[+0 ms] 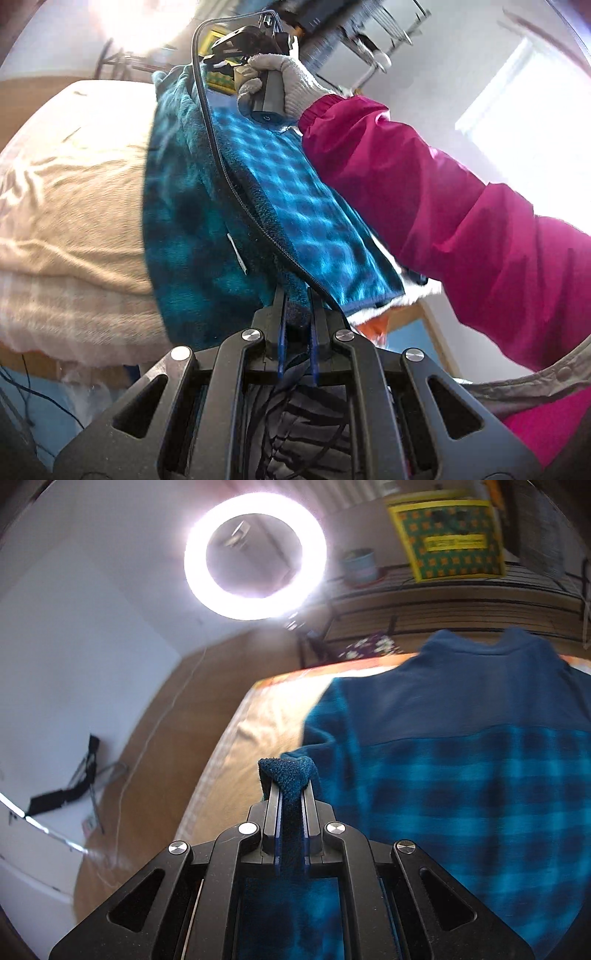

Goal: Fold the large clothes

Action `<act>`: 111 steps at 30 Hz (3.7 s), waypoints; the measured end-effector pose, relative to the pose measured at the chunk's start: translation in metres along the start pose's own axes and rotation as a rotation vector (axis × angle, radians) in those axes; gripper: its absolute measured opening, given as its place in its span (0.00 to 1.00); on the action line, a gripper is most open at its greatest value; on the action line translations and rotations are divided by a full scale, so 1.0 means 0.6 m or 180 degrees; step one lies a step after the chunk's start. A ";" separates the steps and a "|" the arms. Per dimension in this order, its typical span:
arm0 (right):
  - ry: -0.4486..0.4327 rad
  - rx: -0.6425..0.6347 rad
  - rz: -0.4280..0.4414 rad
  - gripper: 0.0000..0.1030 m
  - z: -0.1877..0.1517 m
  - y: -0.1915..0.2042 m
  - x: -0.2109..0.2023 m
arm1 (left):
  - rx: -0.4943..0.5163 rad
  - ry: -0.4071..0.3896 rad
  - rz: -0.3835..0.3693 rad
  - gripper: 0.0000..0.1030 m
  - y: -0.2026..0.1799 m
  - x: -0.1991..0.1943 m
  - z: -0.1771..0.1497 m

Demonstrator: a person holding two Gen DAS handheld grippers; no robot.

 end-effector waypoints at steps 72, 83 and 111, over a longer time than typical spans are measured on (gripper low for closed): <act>-0.1343 0.0190 -0.1599 0.44 -0.373 -0.217 -0.796 | 0.1304 -0.0625 0.0219 0.20 -0.231 -0.037 0.310; -0.0744 0.1108 -0.1852 0.50 -0.511 -0.439 -0.807 | 0.1396 -0.0084 -0.0133 0.20 -0.310 0.147 0.265; -0.0381 0.1873 -0.1087 0.06 -0.607 -0.578 -0.738 | 0.1918 0.1480 -0.0419 0.20 -0.487 0.650 -0.007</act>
Point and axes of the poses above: each gripper's, at about its wrist camera, not at the fingertips, and x roughly the way its jaws point, y to its left, z to its top, the point moved 4 cm from there along x, roughly the way its jaws point, and after that the axes turned 1 degree about y, right-handed, at the moved point
